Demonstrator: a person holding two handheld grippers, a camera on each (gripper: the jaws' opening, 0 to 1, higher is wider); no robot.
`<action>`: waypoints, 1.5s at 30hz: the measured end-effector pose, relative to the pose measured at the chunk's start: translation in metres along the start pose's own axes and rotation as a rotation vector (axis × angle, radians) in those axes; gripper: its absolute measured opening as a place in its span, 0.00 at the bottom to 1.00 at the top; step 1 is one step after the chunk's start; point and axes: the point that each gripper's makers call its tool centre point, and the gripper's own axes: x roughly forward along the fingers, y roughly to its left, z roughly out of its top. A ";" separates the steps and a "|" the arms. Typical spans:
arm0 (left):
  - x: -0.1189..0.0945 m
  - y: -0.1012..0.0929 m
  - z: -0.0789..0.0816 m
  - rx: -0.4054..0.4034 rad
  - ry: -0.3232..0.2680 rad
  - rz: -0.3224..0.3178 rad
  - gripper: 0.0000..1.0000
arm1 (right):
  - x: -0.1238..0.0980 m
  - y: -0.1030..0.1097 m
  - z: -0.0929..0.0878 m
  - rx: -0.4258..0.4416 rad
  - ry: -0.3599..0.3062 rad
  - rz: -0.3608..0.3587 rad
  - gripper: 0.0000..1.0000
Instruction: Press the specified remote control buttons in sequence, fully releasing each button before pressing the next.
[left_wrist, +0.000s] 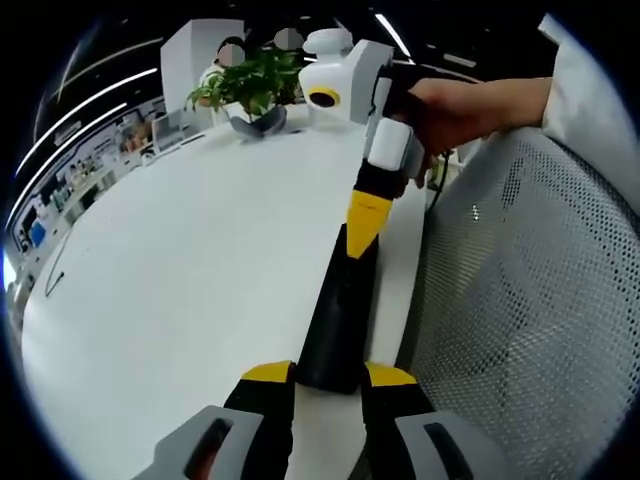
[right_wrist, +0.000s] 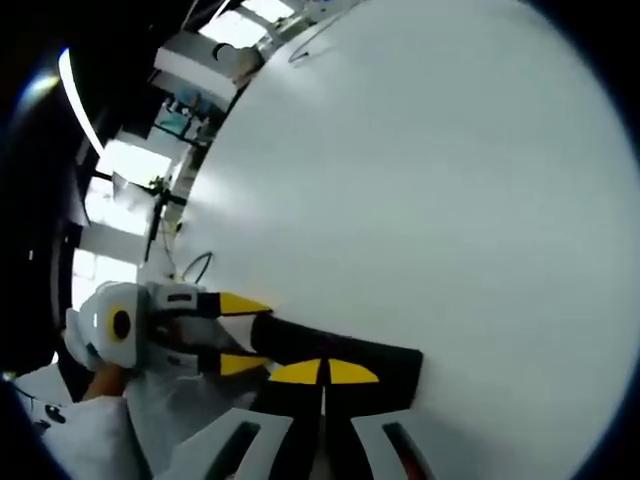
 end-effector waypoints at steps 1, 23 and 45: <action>0.000 0.000 0.000 0.001 -0.001 0.001 0.25 | 0.001 0.001 -0.001 -0.003 0.005 0.001 0.00; -0.001 -0.002 0.000 0.005 0.001 -0.003 0.25 | 0.000 -0.004 0.001 0.015 -0.018 -0.043 0.00; -0.001 -0.002 0.001 0.040 0.012 -0.004 0.25 | -0.012 -0.012 -0.009 0.068 -0.003 -0.148 0.00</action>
